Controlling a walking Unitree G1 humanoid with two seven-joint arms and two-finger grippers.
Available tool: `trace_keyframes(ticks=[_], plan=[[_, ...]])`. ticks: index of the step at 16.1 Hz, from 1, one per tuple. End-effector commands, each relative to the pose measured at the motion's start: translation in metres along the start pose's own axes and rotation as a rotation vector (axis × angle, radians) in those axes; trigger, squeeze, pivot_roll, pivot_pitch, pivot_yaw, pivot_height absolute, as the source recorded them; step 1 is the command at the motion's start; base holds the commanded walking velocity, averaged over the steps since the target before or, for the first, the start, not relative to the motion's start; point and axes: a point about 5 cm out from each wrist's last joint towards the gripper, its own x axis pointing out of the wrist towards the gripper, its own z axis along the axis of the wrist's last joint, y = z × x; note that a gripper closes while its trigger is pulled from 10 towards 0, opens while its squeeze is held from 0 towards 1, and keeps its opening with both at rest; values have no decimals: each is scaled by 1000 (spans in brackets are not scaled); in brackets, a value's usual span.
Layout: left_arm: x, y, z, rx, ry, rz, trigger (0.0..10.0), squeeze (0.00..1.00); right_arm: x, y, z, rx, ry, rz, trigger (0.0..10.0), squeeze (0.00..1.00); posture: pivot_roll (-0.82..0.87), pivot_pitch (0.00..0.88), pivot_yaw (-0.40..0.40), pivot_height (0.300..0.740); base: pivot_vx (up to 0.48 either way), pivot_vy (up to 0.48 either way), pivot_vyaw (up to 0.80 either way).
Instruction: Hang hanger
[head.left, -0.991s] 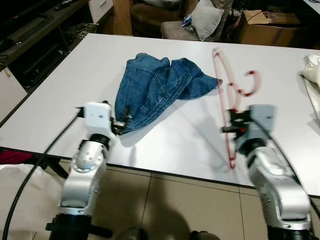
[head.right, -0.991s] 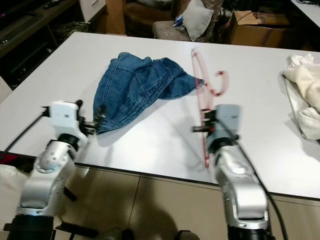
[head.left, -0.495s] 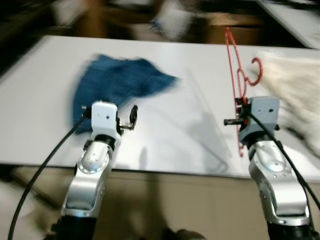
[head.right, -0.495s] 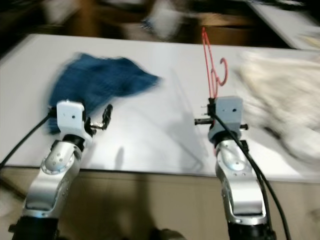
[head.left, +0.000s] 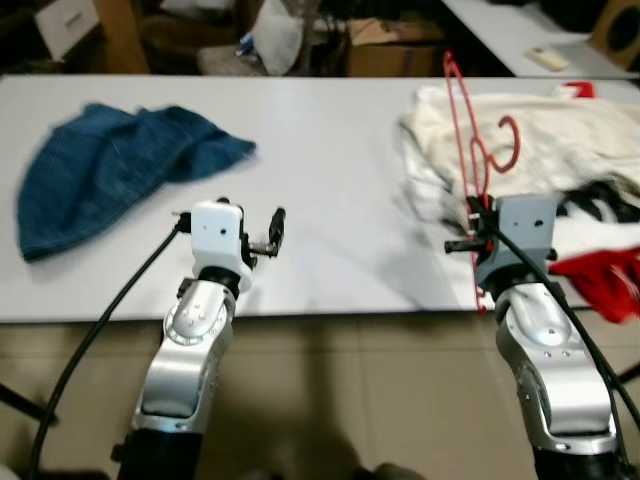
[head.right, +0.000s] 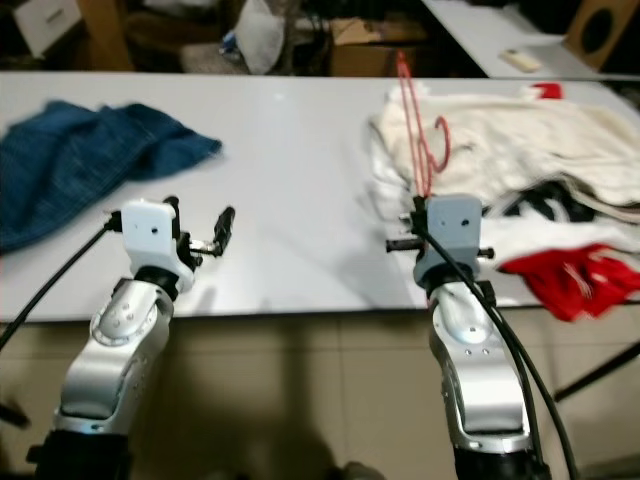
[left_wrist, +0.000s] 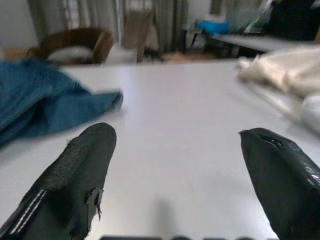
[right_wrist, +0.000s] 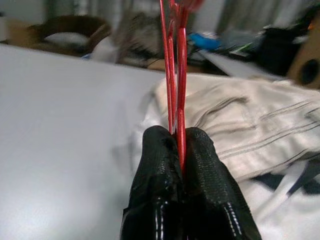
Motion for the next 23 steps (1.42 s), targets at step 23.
trace_keyframes(ticks=[23], plan=[[6,3,1,-48,-13,-8,10000,451,-6,-13,-9,-15,115,35,10000,0,-159,52,31,740,81,-197,-125]])
